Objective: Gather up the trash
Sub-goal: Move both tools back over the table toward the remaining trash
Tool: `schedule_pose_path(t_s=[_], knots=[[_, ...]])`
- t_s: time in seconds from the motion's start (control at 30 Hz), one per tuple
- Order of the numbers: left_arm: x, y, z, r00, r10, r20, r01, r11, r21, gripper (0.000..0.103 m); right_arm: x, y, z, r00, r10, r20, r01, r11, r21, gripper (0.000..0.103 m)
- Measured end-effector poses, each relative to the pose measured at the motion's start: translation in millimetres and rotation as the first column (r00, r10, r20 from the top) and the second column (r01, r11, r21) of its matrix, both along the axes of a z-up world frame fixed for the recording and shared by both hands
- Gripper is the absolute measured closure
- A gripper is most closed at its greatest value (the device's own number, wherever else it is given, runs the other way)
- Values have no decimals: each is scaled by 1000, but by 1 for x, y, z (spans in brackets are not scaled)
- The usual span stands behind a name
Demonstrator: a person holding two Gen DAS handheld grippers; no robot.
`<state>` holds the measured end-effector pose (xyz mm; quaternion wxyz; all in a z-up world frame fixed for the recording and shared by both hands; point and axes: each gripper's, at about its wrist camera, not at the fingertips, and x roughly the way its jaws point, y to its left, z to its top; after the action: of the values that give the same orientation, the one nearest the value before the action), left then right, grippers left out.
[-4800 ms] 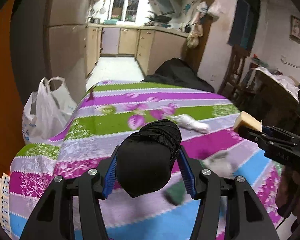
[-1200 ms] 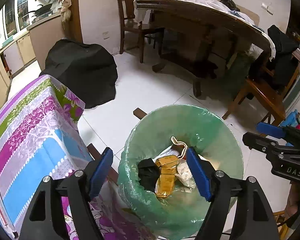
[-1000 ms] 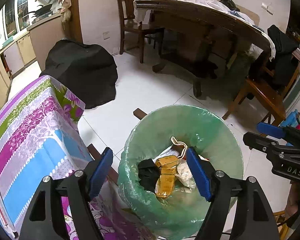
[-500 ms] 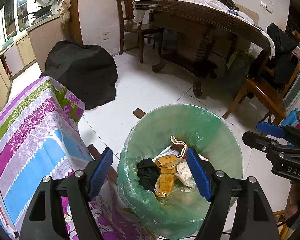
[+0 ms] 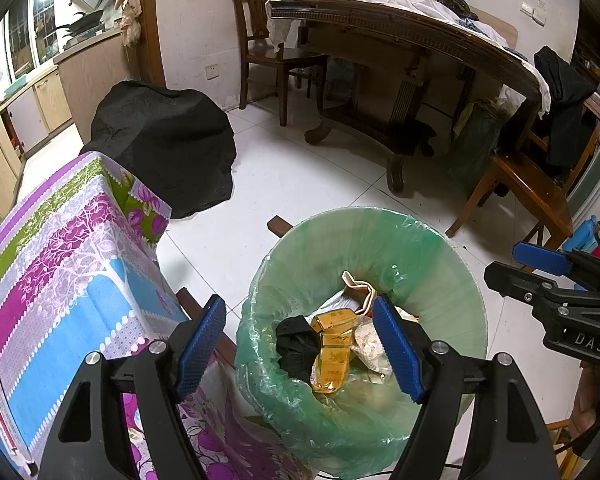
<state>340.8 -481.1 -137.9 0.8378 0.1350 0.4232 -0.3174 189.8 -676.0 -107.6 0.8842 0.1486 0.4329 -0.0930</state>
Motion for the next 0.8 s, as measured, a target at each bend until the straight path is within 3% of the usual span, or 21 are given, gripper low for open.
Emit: schedule_pose_path(t_s=[0.33,0.43,0.5,0.67,0.8], knots=[[-2,7,2,1000,0,5,0,1000,-5,27,-2,3,4,1000,-1,17,1,1000,1,41],[-6,19,9,1000,-4,14,5,1000,-14,27,-8,16,14,998,19,67,-20,1000,13,38],[-11,38,18,1000,-10,30,11,999,-40,27,-18,35,26,990,51,135,-53,998,14,31],[-19,138,43,995,45,85,-35,993,-117,25,-42,96,44,951,128,282,-129,992,-17,12],[-16,253,56,978,181,101,-164,974,-157,22,-51,149,45,908,203,368,-205,978,-34,10]])
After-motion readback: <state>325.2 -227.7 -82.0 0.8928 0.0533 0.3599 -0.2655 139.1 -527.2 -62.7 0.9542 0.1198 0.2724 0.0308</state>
